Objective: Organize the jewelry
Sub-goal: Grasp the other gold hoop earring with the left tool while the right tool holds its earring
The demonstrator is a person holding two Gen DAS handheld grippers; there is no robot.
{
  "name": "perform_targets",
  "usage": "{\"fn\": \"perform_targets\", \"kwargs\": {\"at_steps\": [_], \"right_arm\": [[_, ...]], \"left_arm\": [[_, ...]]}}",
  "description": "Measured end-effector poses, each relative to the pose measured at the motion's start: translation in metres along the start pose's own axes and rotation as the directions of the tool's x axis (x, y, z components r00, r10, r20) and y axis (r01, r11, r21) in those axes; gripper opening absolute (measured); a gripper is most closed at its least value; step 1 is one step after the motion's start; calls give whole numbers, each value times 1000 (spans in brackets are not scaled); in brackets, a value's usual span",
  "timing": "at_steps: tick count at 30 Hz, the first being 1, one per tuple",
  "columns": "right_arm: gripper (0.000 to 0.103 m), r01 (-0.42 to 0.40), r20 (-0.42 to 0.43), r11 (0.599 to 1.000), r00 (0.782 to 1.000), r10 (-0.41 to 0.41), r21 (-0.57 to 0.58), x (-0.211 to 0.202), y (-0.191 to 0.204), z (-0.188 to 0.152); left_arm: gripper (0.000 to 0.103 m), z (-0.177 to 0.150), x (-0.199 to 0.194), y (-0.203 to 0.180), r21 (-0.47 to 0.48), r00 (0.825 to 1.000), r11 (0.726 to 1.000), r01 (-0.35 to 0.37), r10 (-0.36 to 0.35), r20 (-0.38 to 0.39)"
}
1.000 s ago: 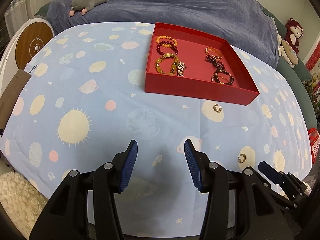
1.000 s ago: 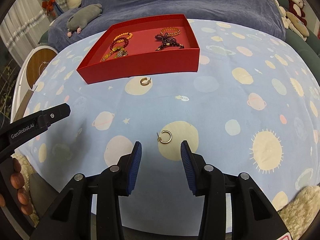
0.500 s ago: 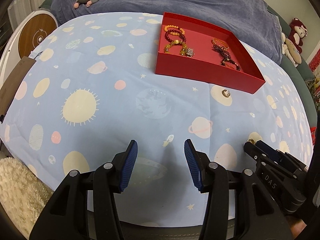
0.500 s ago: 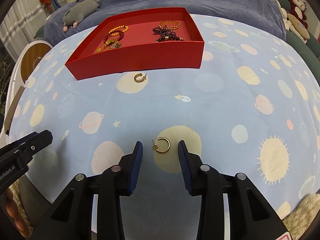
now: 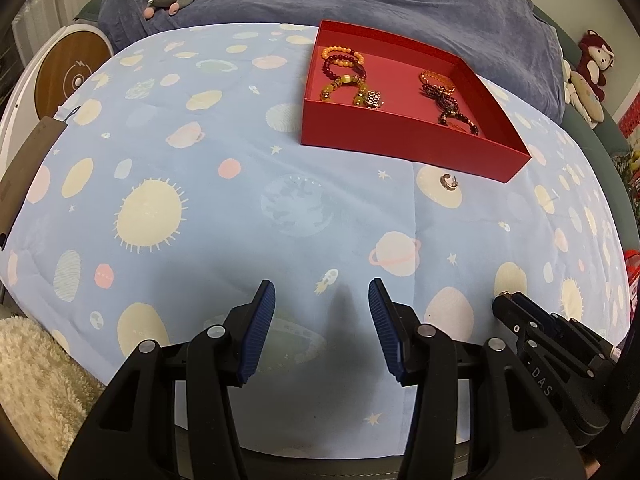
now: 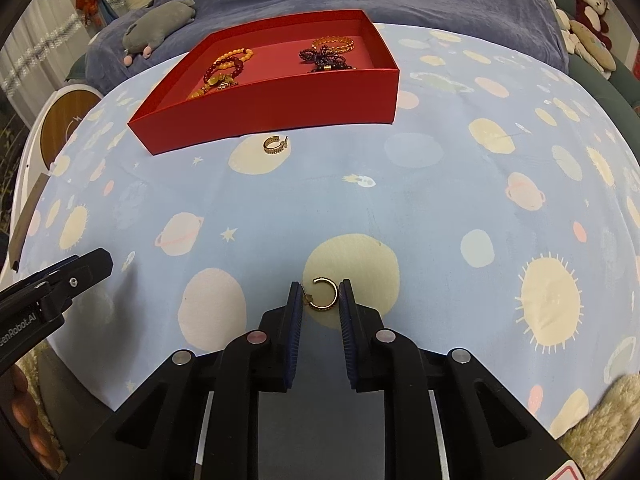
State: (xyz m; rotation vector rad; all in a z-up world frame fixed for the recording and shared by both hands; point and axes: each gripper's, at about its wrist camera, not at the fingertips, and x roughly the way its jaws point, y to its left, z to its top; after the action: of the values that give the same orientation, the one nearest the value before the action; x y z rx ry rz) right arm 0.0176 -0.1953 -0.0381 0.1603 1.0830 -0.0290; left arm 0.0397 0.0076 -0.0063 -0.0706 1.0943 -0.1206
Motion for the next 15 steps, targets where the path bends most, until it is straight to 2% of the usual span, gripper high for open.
{"fn": "perform_targets", "kwargs": {"at_steps": [10, 15], "right_arm": [[17, -15, 6, 999, 1000, 15, 44, -9, -16, -1], [17, -21, 7, 996, 1000, 20, 89, -11, -32, 2]], "left_arm": [[47, 4, 10, -19, 20, 1000, 1000, 7, -7, -12], [51, 15, 20, -39, 30, 1000, 999, 20, -20, -10]]}}
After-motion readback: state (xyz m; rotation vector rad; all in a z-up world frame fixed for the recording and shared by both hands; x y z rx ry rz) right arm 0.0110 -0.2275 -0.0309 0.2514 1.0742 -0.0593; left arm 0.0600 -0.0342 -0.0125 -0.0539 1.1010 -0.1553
